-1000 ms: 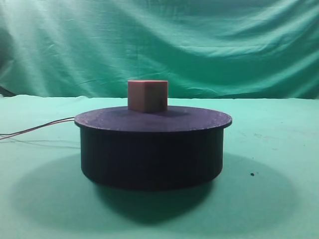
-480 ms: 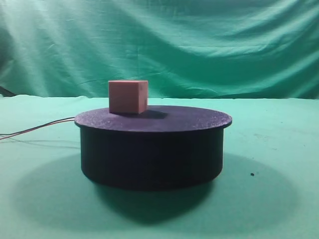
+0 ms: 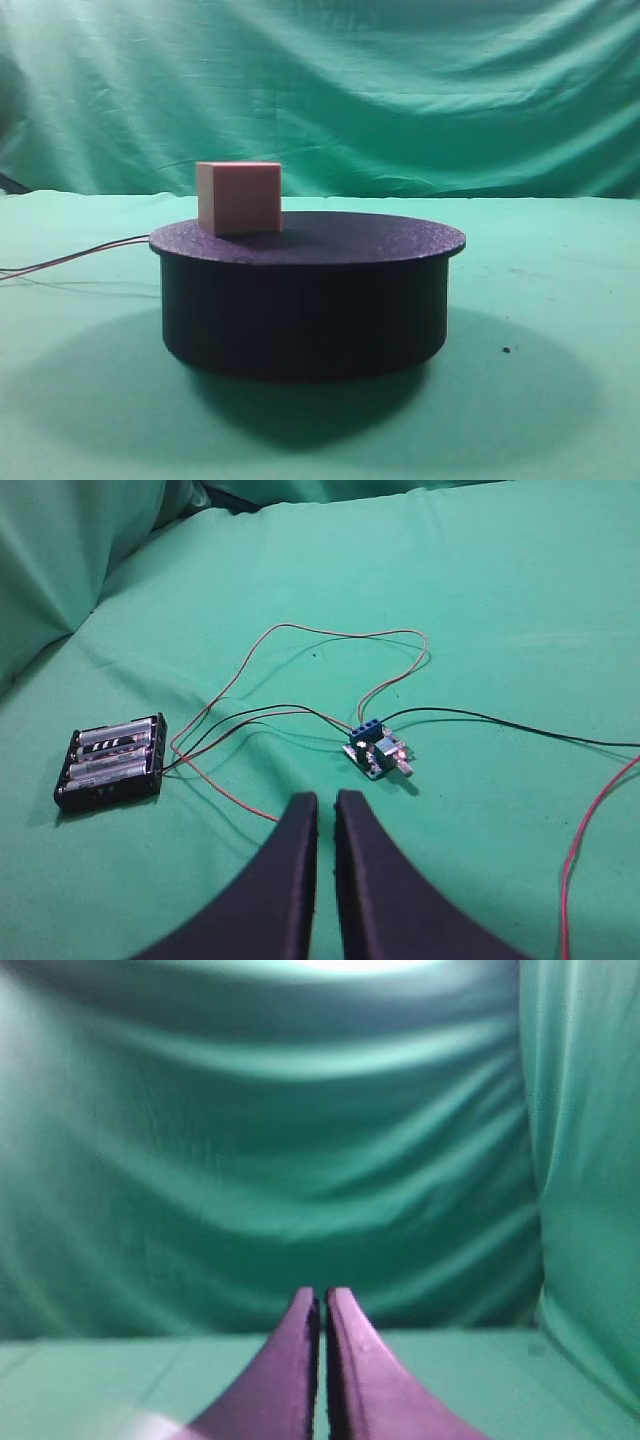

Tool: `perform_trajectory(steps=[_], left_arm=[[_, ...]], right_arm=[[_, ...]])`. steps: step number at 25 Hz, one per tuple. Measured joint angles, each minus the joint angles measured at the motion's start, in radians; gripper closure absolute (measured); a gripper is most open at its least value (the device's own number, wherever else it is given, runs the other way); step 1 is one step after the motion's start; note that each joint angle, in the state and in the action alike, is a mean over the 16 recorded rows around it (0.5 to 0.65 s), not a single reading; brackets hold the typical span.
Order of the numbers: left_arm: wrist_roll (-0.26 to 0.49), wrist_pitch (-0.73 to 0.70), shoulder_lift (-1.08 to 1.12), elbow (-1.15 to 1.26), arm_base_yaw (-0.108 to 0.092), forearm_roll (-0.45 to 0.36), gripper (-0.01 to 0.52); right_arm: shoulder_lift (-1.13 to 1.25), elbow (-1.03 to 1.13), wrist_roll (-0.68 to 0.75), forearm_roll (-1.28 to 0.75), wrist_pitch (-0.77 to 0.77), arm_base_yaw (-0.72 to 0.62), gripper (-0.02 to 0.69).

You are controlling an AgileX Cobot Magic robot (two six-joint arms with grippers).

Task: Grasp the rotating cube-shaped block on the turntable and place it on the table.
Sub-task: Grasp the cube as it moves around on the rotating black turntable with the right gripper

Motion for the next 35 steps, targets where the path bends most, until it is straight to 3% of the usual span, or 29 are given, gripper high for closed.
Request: perform_trajectory(steps=[7,14,20,26,31,35], left_arm=[[0.0,0.0,0.0,0.0,0.0,0.0,0.514],[0.0,0.0,0.0,0.0,0.0,0.0,0.514],[0.0,0.0,0.0,0.0,0.0,0.0,0.514],[0.0,0.0,0.0,0.0,0.0,0.0,0.514],[0.0,0.0,0.0,0.0,0.0,0.0,0.514],[0.0,0.0,0.0,0.0,0.0,0.0,0.514]], right_arm=[[0.274,-0.144,0.006,0.054,0.274,0.0,0.665],[0.526,-0.219,-0.036,0.142,0.372,0.043,0.665],[0.725,-0.319,-0.071,0.178,0.433,0.181,0.665],[0.951,-0.484,-0.017,0.124,0.498,0.383,0.658],[1.105,-0.614,0.039,0.074,0.544,0.523,0.577],[1.201,-0.699,0.076,0.051,0.578,0.593,0.432]])
